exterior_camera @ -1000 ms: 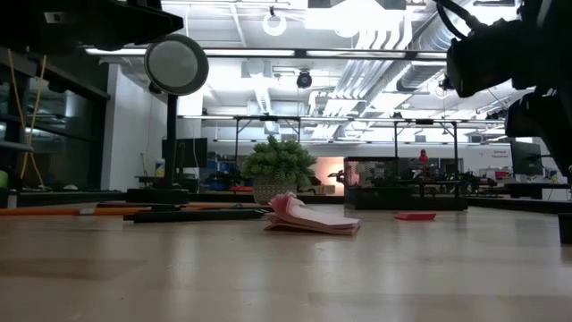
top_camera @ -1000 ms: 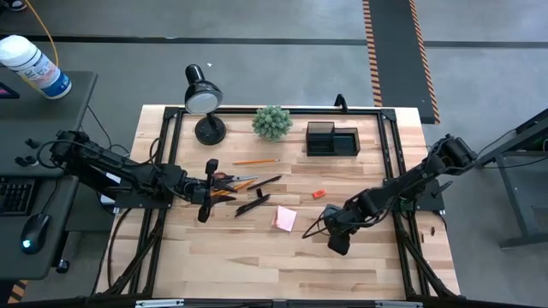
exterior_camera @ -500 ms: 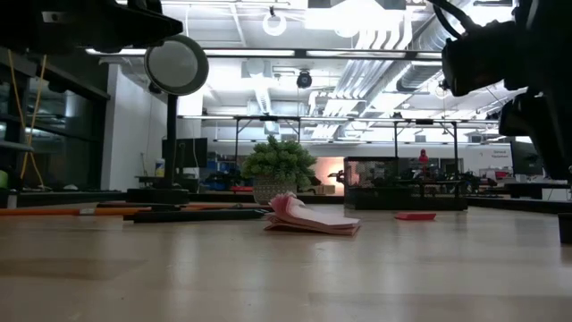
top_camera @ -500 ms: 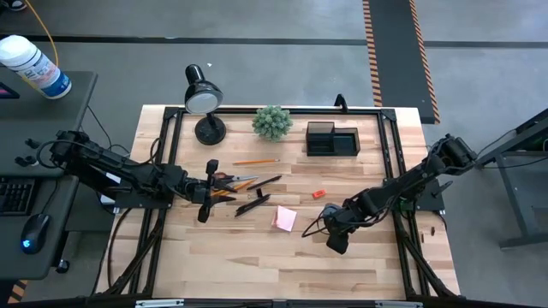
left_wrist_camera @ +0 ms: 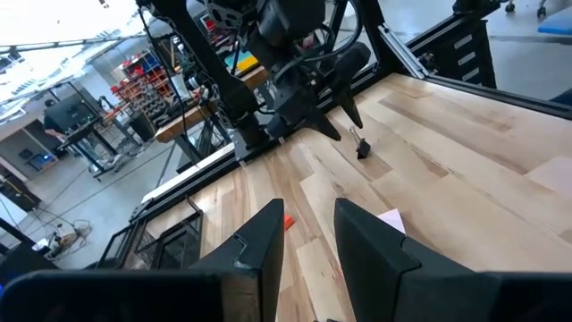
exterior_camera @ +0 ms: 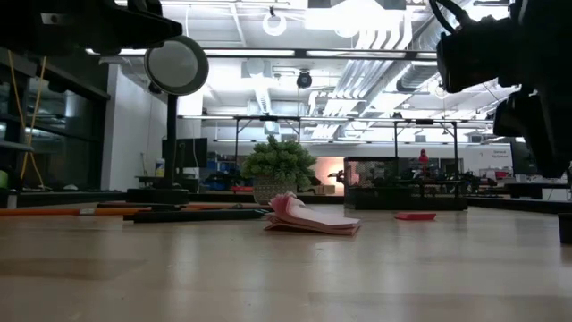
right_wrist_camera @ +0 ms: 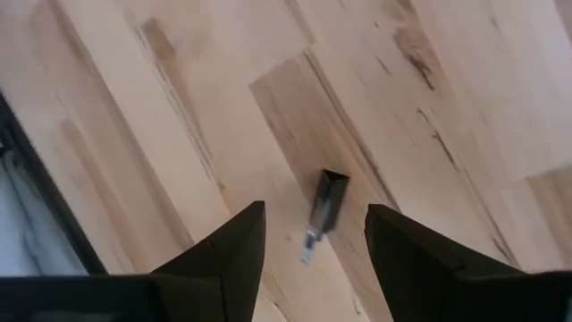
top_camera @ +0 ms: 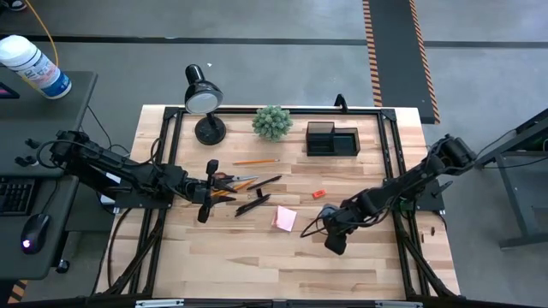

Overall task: Pick and place office supplies into organizer
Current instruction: Put the bottom black binder clip into the black desk organizer

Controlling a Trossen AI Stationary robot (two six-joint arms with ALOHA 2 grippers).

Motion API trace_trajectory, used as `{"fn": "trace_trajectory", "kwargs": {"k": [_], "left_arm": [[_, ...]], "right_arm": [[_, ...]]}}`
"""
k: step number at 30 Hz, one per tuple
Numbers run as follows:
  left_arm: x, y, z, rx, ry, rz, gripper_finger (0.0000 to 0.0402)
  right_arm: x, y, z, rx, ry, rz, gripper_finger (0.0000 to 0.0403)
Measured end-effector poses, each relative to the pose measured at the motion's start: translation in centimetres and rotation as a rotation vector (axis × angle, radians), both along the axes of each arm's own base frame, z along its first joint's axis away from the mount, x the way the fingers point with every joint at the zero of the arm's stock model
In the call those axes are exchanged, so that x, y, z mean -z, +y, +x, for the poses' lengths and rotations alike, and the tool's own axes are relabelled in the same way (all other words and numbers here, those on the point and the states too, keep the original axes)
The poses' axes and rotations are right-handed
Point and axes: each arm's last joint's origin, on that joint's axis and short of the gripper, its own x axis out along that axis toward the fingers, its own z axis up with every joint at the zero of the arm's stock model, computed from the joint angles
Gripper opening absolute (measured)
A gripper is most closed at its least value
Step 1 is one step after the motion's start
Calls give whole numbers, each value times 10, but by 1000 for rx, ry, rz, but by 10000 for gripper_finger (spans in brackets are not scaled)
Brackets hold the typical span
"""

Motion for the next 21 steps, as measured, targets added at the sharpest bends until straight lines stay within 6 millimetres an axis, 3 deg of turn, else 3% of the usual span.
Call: {"fn": "trace_trajectory", "kwargs": {"k": [9,17,21], "left_arm": [[0,0,0,0,4,0,90],[0,0,0,0,3,0,90],[0,0,0,0,3,0,90]], "right_arm": [[20,4,4,-49,78,0,183],[21,4,5,-89,76,-3,180],[21,5,5,-110,67,-7,156]]}}
